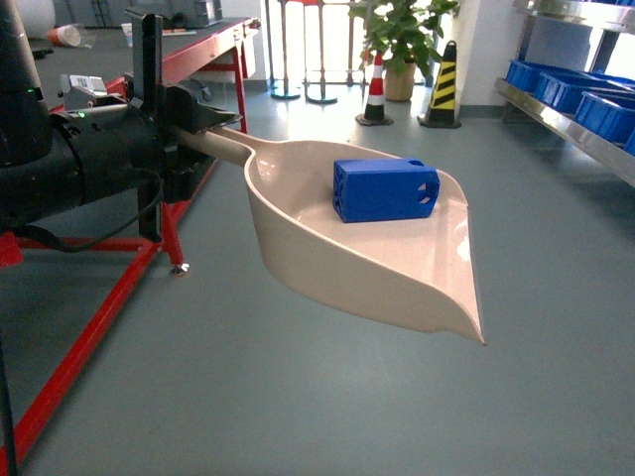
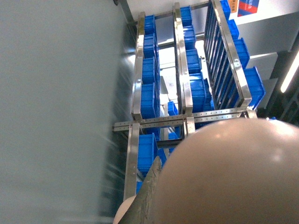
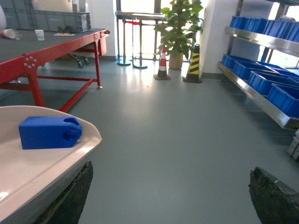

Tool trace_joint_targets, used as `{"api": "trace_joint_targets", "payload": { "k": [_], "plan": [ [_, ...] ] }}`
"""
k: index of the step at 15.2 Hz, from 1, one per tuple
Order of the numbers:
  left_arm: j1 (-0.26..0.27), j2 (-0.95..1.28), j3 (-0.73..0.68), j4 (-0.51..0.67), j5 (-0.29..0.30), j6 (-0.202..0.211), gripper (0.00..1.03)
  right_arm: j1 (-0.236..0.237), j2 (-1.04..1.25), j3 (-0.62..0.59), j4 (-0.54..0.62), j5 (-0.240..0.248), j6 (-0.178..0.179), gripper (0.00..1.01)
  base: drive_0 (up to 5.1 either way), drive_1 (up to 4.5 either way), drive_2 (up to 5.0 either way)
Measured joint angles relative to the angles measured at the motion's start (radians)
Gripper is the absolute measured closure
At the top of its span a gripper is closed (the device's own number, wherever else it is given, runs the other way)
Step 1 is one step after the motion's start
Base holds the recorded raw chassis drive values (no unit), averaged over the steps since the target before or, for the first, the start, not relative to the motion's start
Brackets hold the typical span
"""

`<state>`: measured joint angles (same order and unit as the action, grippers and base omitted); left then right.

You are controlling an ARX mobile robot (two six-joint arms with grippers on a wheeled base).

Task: Place part in tray to right shelf

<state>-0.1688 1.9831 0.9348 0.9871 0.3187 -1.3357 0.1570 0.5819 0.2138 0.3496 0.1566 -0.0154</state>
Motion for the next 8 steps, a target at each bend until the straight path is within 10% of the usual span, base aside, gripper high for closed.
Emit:
{"api": "trace_joint_targets", "payload": {
  "k": [8],
  "plan": [
    [0.000,0.000,0.000,0.001,0.001,0.000,0.90,0.000,-0.002,0.000,0.004,0.000,0.000,0.03,-0.1,4.23,-4.4]
  ]
}}
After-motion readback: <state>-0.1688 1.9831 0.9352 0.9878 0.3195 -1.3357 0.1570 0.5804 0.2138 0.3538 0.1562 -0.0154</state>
